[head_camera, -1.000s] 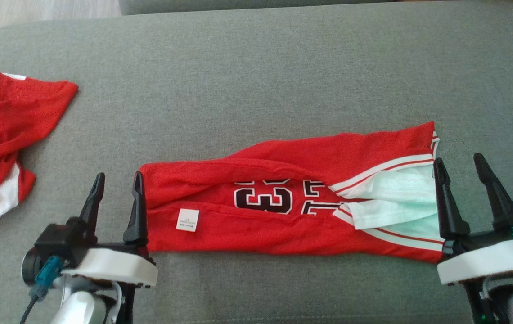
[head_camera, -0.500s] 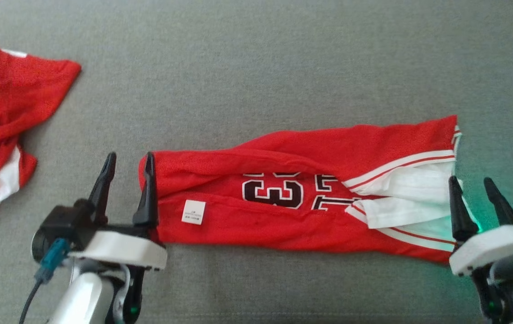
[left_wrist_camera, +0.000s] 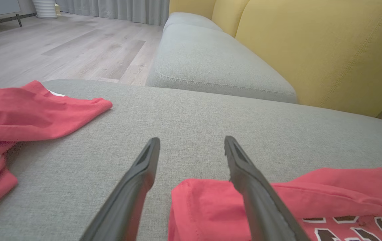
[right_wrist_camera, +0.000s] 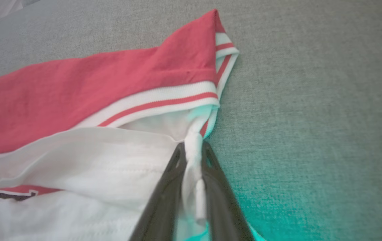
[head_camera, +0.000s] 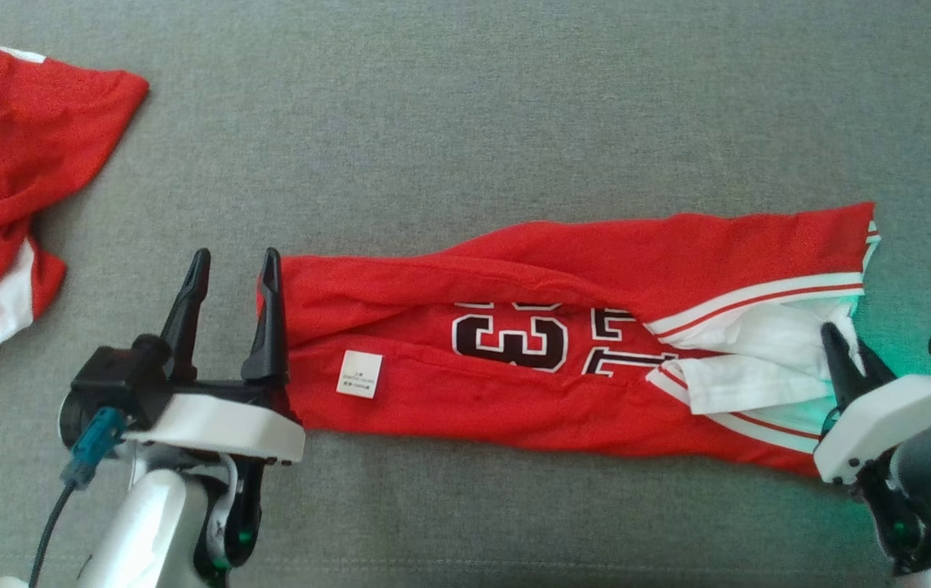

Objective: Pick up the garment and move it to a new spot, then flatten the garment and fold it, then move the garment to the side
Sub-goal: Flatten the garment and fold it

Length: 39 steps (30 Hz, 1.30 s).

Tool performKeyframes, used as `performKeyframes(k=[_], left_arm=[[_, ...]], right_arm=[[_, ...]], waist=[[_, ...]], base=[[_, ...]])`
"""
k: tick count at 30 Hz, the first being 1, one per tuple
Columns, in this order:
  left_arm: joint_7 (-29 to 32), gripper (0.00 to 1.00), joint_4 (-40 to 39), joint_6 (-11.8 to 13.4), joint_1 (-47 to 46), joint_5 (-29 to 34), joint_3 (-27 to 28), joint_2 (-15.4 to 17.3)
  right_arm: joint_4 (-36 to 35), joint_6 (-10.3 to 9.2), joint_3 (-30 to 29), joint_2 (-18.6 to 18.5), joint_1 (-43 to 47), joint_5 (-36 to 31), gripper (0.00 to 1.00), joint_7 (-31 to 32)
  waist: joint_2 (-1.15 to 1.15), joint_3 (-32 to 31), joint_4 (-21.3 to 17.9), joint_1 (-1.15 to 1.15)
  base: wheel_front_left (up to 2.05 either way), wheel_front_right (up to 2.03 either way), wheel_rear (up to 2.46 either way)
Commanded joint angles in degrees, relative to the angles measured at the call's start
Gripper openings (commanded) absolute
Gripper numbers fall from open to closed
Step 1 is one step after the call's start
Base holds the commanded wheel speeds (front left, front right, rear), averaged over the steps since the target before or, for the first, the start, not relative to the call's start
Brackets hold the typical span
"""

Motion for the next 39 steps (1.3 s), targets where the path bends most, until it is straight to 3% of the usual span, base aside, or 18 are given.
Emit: performKeyframes(k=[1,7,10,20,26,31,39], left_arm=[[-0.68,1.0,-1.66,-0.5,-1.61,1.07,2.82,0.3],[-0.69,1.0,-1.72,-1.06,-1.43,1.72,3.62,-0.18],[-0.69,1.0,-1.88,-1.62,-1.27,2.12,4.21,-0.62],[-0.69,1.0,-1.04,-2.85,-0.57,2.93,5.08,-2.08],[-0.7,1.0,-0.71,-3.14,0.88,3.42,5.82,-2.52],[-0.7,1.0,-0.51,-3.57,1.59,3.74,5.71,-2.61],[-0.7,1.0,0.52,-4.63,1.22,4.11,3.98,-3.12]], right_arm=[[-2.5,0.39,1.13,0.58,1.37,0.38,0.0,0.99],[-5.67,0.39,-0.4,0.87,1.4,0.45,0.0,0.31],[-7.94,0.39,-4.47,0.77,0.62,0.03,0.0,-0.11],[-8.73,0.39,-11.02,-5.48,-0.61,0.8,0.0,0.64],[-14.7,0.39,-3.3,-4.58,-2.35,0.83,0.0,4.16],[-19.43,0.39,8.83,-1.85,-4.75,2.71,0.0,7.09],[-11.05,0.39,27.26,1.0,-9.0,9.31,0.0,2.96]], waist=[[0.0,-0.12,-0.31,-0.01],[0.0,-0.65,-0.79,-0.01],[0.0,-1.11,-0.96,-0.01],[0.0,-3.25,-0.38,-0.01],[0.0,-5.67,-1.06,-0.01],[0.0,-7.29,-1.62,-0.01],[0.0,-8.41,-0.41,-0.01]], base=[[0.0,0.0,0.0],[0.0,0.0,0.0],[0.0,0.0,0.0],[0.0,0.0,0.0],[0.0,0.0,0.0],[0.0,0.0,0.0],[0.0,0.0,0.0]])
